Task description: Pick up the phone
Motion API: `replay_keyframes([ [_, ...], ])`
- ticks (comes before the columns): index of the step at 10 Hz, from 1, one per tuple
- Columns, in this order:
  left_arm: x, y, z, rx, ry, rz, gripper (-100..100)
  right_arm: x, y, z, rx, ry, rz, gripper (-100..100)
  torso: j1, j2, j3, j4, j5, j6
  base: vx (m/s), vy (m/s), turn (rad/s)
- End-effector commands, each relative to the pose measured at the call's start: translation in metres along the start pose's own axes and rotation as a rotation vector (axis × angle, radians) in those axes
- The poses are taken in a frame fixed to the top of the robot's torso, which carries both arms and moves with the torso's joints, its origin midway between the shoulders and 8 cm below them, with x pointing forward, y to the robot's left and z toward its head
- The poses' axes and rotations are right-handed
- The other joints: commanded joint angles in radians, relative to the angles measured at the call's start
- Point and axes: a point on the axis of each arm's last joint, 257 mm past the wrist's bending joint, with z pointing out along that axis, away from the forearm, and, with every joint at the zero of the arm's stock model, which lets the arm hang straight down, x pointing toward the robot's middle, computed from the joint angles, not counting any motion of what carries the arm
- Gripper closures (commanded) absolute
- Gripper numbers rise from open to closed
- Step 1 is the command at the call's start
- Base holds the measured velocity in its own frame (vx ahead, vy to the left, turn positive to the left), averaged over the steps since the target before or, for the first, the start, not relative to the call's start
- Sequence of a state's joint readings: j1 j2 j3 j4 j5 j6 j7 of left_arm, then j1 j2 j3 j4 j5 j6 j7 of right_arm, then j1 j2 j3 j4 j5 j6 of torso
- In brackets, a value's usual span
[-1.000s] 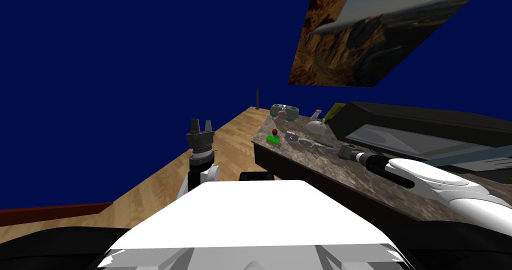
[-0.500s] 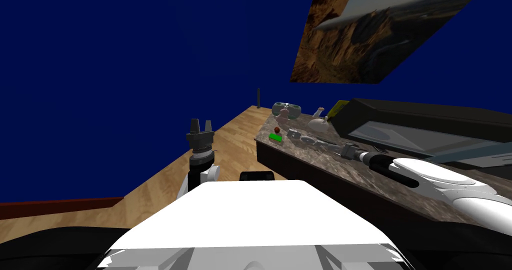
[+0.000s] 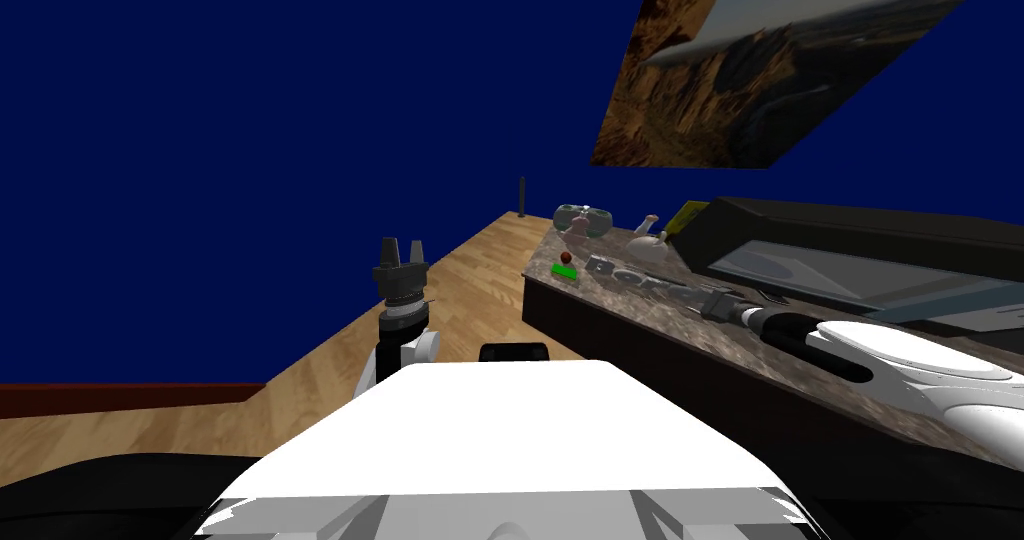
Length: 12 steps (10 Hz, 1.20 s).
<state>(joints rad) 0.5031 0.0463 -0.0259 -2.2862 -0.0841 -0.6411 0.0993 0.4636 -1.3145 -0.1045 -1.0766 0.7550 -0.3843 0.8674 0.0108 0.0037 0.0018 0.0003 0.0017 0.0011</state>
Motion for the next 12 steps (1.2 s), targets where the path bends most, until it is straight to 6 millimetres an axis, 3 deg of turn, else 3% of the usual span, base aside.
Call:
replay_keyframes([
  [1, 0.000, 0.000, 0.000, 0.000, 0.000, 0.000, 0, 0.007, -0.001, -0.005, 0.006, 0.019, 0.004, -100, 0.000, 0.000, 0.000, 0.000, 0.000, 0.000, -0.030, 0.138, 0.021],
  [2, 0.000, 0.000, 0.000, 0.000, 0.000, 0.000, 0, 0.034, -0.015, -0.014, 0.032, 0.077, 0.018, -100, 0.000, -0.001, 0.000, 0.000, 0.000, 0.000, -0.035, 0.181, 0.079],
  [4, 0.000, 0.000, 0.000, 0.000, 0.000, 0.000, 0, 0.057, -0.030, -0.024, 0.058, 0.128, 0.028, -100, 0.005, -0.001, -0.001, 0.000, 0.001, 0.000, -0.030, 0.227, 0.062],
  [5, 0.000, 0.000, 0.000, 0.000, 0.000, 0.000, 0, 0.057, -0.030, -0.024, 0.058, 0.128, 0.028, -100, 0.006, 0.000, 0.000, 0.000, 0.002, 0.000, -0.032, 0.135, 0.018],
  [6, 0.000, 0.000, 0.000, 0.000, 0.000, 0.000, 0, 0.076, -0.042, -0.032, 0.077, 0.171, 0.033, -100, 0.001, 0.000, 0.000, 0.000, 0.001, 0.000, -0.028, 0.122, 0.078],
  [8, 0.000, 0.000, 0.000, 0.000, 0.000, 0.000, 0, 0.086, -0.046, -0.037, 0.085, 0.196, 0.033, -100, -0.003, -0.001, 0.000, 0.000, 0.000, 0.000, -0.023, 0.081, 0.038],
  [10, 0.000, 0.000, 0.000, 0.000, 0.000, 0.000, 0, 0.117, -0.025, -0.045, 0.058, 0.284, 0.024, -100, -0.007, -0.005, -0.003, -0.001, -0.001, 0.000, 0.111, 0.006, 0.123],
  [11, 0.000, 0.000, 0.000, 0.000, 0.000, 0.000, 0, 0.117, -0.025, -0.045, 0.058, 0.284, 0.024, -100, -0.011, -0.011, -0.006, -0.002, -0.002, 0.000, 0.162, -0.046, 0.040],
  [12, 0.000, 0.000, 0.000, 0.000, 0.000, 0.001, 0, 0.124, -0.012, -0.047, 0.042, 0.306, 0.021, -100, -0.013, -0.013, -0.007, -0.003, -0.003, 0.000, 0.156, -0.043, 0.034],
])
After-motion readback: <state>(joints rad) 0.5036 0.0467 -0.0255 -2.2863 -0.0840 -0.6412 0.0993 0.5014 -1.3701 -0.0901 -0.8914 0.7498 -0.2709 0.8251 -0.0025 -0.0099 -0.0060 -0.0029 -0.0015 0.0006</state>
